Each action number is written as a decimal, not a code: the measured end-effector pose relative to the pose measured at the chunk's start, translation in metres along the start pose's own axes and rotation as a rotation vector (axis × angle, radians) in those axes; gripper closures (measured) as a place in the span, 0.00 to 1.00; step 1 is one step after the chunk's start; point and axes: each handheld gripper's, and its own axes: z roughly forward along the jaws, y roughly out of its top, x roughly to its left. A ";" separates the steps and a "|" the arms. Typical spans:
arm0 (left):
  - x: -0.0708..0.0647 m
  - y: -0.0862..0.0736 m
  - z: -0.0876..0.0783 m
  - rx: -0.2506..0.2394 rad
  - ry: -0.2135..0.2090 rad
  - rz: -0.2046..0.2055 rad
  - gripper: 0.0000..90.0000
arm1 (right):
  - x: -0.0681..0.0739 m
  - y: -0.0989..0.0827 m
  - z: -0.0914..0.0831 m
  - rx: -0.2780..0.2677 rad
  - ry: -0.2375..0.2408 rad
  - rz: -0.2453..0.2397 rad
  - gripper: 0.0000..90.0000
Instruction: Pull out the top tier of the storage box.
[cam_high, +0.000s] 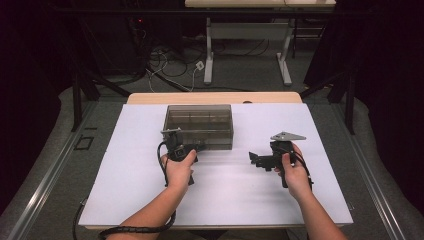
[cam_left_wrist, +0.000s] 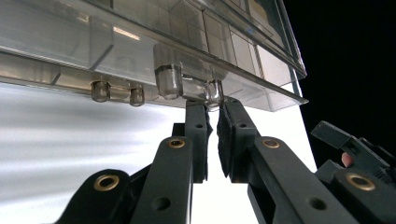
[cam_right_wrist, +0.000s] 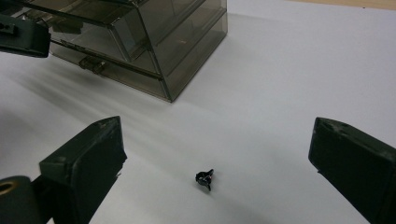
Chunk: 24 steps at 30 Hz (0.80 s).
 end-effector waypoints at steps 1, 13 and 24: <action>0.000 0.000 0.000 0.001 -0.001 0.000 0.92 | 0.000 0.000 0.000 0.001 0.000 0.001 0.03; 0.000 -0.005 -0.005 0.005 -0.009 -0.005 0.92 | 0.000 0.000 0.000 0.000 0.002 -0.001 0.03; 0.001 -0.009 -0.007 0.008 -0.017 -0.006 0.92 | 0.001 0.000 0.000 0.003 0.004 -0.002 0.03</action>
